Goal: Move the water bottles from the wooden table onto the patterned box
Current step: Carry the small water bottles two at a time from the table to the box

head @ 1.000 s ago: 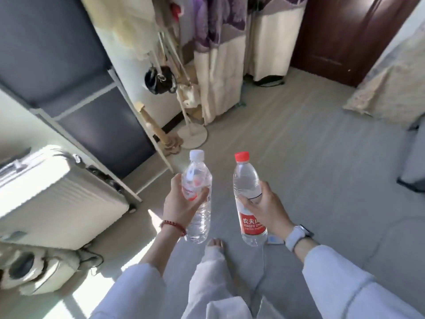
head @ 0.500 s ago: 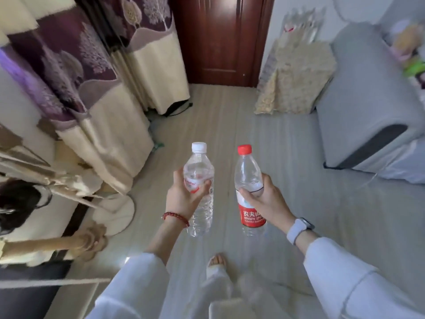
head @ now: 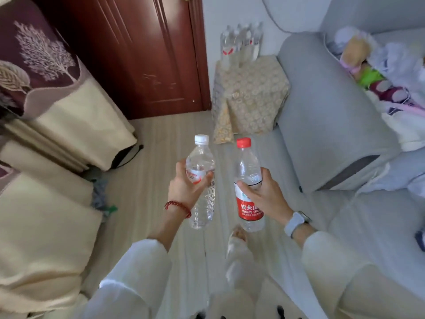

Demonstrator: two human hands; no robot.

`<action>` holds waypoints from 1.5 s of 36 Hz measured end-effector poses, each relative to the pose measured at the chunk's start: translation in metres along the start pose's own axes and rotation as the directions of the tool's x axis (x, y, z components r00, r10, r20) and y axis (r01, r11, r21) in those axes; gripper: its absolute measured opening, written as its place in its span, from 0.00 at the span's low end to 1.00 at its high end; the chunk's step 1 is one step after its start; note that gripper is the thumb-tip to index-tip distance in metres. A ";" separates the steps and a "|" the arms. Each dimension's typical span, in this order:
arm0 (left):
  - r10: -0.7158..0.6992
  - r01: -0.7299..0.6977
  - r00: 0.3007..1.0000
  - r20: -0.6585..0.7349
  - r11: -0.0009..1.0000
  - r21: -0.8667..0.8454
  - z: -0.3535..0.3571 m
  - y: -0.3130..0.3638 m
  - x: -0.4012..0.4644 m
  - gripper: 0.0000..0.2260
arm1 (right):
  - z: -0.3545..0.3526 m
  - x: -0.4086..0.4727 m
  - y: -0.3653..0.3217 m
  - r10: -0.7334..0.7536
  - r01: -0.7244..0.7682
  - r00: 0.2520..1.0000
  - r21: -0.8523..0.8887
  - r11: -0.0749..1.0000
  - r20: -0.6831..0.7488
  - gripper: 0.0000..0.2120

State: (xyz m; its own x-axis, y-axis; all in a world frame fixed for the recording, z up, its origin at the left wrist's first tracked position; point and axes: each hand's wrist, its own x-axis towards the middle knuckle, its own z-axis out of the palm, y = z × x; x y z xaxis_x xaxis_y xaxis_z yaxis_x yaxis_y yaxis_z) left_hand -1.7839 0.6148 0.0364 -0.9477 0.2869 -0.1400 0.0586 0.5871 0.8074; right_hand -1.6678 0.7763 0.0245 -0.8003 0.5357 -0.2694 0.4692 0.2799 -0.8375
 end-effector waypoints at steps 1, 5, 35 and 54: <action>-0.007 0.007 1.000 0.006 1.000 -0.006 0.011 0.013 0.021 0.22 | -0.011 0.022 -0.003 0.010 -0.010 1.000 0.005 1.000 -0.002 0.27; -0.002 0.003 1.000 0.019 0.999 -0.049 0.050 0.064 0.099 0.23 | -0.052 0.106 -0.016 0.043 -0.043 0.999 0.010 0.999 -0.026 0.28; -0.034 0.041 0.986 0.165 0.998 -0.039 0.302 0.235 0.654 0.33 | -0.205 0.710 -0.036 0.156 -0.153 0.987 0.085 0.985 -0.037 0.34; -0.090 0.075 0.985 0.147 0.992 0.103 0.455 0.220 0.828 0.33 | -0.212 0.954 0.051 -0.042 0.056 0.990 -0.100 0.993 0.135 0.31</action>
State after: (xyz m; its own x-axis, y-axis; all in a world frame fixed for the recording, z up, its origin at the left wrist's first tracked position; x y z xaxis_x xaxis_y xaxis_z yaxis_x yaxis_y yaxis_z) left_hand -2.4129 1.3259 -0.1623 -0.8928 0.3409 -0.2943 0.0191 0.6815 0.7315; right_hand -2.3286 1.4706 -0.1741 -0.8624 0.4113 -0.2953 0.4586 0.3874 -0.7998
